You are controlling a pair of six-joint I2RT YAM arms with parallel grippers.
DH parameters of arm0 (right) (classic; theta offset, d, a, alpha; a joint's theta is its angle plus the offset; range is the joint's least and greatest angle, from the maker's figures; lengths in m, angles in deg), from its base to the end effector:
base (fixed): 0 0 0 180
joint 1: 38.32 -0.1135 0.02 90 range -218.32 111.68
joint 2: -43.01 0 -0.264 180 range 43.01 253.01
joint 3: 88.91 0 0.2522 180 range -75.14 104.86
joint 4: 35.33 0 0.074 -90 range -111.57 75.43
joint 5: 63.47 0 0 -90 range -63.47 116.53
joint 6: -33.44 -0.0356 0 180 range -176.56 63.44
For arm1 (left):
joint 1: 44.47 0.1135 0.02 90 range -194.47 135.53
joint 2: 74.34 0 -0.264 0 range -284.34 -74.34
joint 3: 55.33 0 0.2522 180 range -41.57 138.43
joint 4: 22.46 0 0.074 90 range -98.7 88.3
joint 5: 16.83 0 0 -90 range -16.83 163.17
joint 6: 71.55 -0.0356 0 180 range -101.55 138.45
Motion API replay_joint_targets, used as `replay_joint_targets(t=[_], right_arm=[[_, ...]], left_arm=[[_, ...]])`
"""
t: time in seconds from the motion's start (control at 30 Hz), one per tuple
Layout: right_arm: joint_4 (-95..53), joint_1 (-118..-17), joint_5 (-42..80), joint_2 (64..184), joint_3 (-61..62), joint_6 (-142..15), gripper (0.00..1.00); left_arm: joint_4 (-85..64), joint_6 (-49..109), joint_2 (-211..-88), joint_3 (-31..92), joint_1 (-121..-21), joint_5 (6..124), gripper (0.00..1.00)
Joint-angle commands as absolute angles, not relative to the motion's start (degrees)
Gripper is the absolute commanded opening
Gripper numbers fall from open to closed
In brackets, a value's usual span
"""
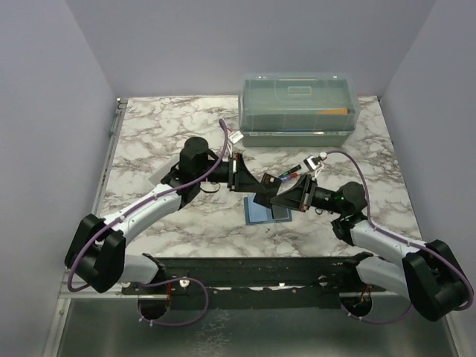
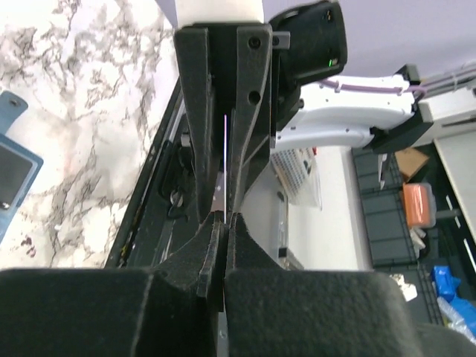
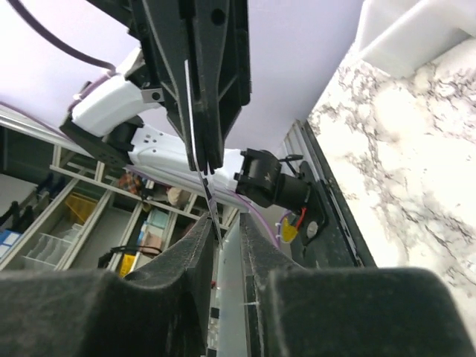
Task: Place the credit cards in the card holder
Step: Insert the credit card into the card holder.
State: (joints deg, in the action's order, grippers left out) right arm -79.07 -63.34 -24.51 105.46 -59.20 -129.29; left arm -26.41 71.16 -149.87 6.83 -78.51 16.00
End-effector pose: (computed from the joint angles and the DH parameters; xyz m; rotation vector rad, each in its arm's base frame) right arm 0.1737 0.1116 0.2296 -0.1956 1.7940 1.9173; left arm 0.2248 -0.1879 0.2955 0.5612 2.0293 -1.8699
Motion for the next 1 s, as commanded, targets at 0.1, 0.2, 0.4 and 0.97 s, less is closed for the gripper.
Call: replay_joint_targets(t=[0.1,0.2,0.4,0.97], right_arm=[[-87.1,-63.4,-20.7,107.9,-58.8,-132.2,0.19],[-87.3,-63.4,-20.3,109.0,-57.8,-132.3,0.06],[-32.5,-62.9,-7.4,101.8,-47.8,-108.9,0.0],[-10.5,-56.0,-12.9,117.6,-42.6,-86.2,0.0]], left_arm=[[-40.4,79.2,-152.1,5.7,-78.2,20.2,0.0],[-41.4,80.1,-152.8,5.5,-78.3,20.8,0.0],[-20.9,74.6,-153.9,5.2,-75.9,30.9,0.51],[-15.1,69.4,-171.0,8.2,-81.1,39.5,0.13]])
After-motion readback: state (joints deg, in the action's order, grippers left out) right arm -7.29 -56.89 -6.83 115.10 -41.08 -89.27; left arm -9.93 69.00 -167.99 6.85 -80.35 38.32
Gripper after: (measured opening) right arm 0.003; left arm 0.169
